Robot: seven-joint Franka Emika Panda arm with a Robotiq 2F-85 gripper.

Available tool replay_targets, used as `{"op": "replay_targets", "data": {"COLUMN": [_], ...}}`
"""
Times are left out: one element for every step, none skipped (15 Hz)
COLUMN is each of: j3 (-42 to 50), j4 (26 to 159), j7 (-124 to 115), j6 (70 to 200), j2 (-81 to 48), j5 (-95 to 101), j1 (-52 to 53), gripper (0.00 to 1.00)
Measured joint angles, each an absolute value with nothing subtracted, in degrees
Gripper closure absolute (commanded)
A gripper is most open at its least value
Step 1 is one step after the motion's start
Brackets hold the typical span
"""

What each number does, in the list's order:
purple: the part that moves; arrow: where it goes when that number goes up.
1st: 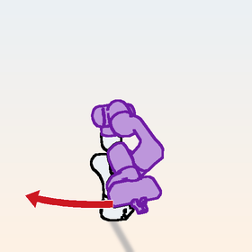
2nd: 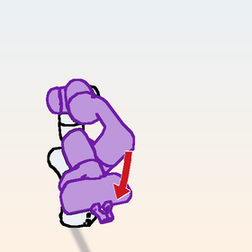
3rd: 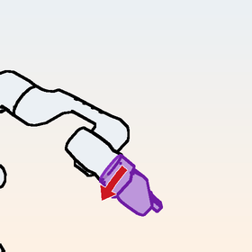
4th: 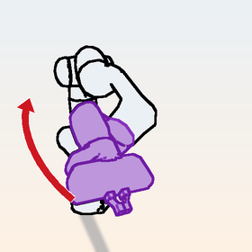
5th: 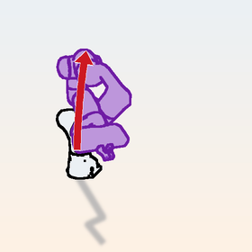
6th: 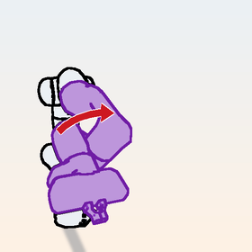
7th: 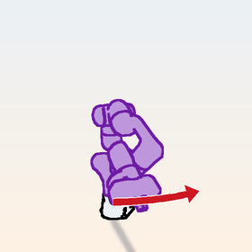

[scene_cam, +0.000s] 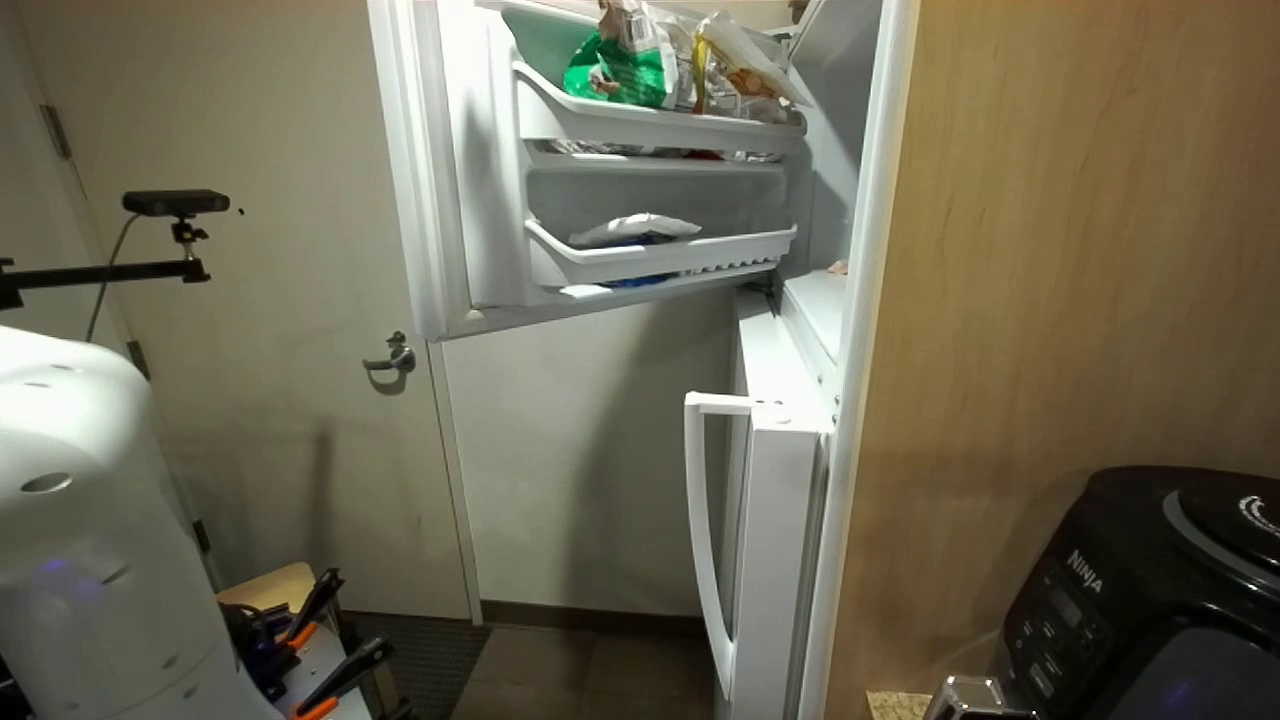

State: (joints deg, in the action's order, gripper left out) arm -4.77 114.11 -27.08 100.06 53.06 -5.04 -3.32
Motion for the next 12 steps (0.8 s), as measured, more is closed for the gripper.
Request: {"op": "replay_targets", "data": {"j3": [-4.8, -4.8, -4.8, -4.8, -4.8, -4.8, -4.8, -4.8, -4.8, -4.8, -4.8, -4.8], "j4": [114.1, 114.1, 114.1, 114.1, 114.1, 114.1, 114.1, 114.2, 114.2, 114.3, 114.4, 114.7], "j7": [-26.4, -25.7, -24.9, -24.1, -23.4, -22.6, -21.9, -21.3, -20.6, -19.8, -19.0, -18.1], "j6": [99.3, 98.7, 98.1, 97.6, 97.0, 96.4, 95.9, 95.4, 94.8, 94.3, 94.0, 93.7], "j2": [53.4, 53.6, 53.8, 53.9, 54.0, 54.1, 54.2, 54.3, 54.4, 54.5, 54.6, 54.7], "j5": [-5.6, -6.3, -7.5, -8.7, -9.8, -10.9, -11.7, -12.4, -12.8, -13.2, -13.3, -13.3], "j1": [-3.2, -3.0, -2.5, -1.9, -1.2, -0.6, 0.1, 0.6, 1.1, 1.4, 1.7, 1.9], "gripper": [0.00, 0.00, 0.00, 0.00, 0.00, 0.00, 0.00, 0.00, 0.00, 0.00, 0.00, 0.00]}}
